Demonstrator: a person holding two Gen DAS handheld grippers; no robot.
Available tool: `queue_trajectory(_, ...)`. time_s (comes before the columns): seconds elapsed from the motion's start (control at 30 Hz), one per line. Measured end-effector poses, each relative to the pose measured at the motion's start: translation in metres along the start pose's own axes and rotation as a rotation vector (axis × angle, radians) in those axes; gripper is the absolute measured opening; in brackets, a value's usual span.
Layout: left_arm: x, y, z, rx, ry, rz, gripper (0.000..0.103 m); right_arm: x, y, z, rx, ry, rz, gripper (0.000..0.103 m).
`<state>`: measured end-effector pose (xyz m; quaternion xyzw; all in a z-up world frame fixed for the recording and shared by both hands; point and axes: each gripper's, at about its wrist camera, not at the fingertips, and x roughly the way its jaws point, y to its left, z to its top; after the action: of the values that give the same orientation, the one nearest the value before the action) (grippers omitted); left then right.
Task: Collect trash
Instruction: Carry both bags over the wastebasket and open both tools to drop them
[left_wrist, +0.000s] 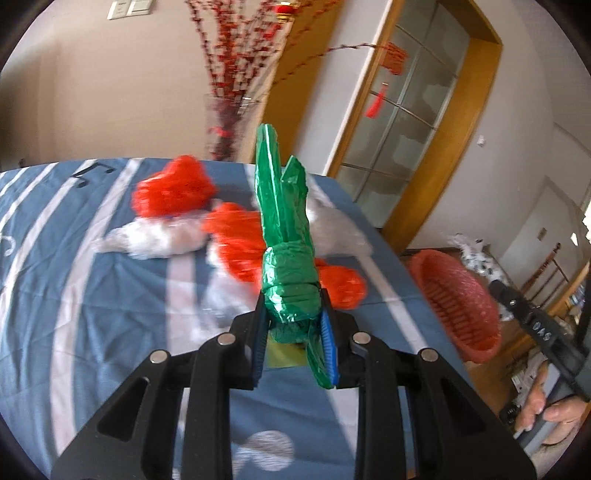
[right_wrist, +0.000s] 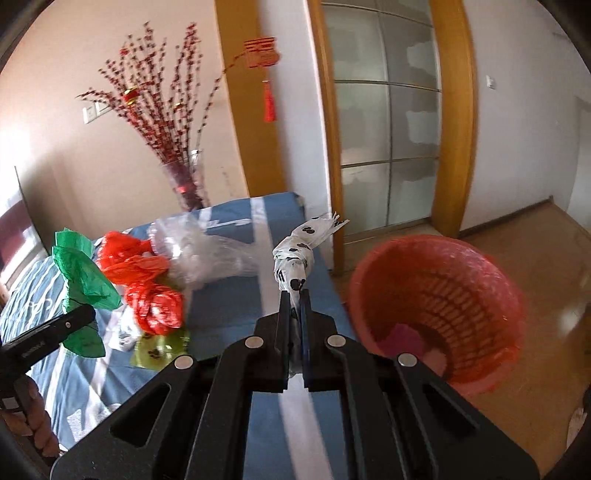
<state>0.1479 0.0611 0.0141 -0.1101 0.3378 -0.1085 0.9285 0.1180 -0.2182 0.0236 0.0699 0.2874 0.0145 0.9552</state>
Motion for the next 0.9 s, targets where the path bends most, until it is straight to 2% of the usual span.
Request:
queue_trajectory(0.47, 0.046, -0.105, 0.007, 0.128, 0.06, -0.192, 0.026, -0.007, -0.07, -0.007, 0.124, -0.028, -0.099, 0.005)
queue_trajectory(0.9, 0.105, -0.178, 0.007, 0.197, 0.151, -0.311, 0.026, -0.004, -0.128, -0.013, 0.22, -0.038, -0.157, 0.005)
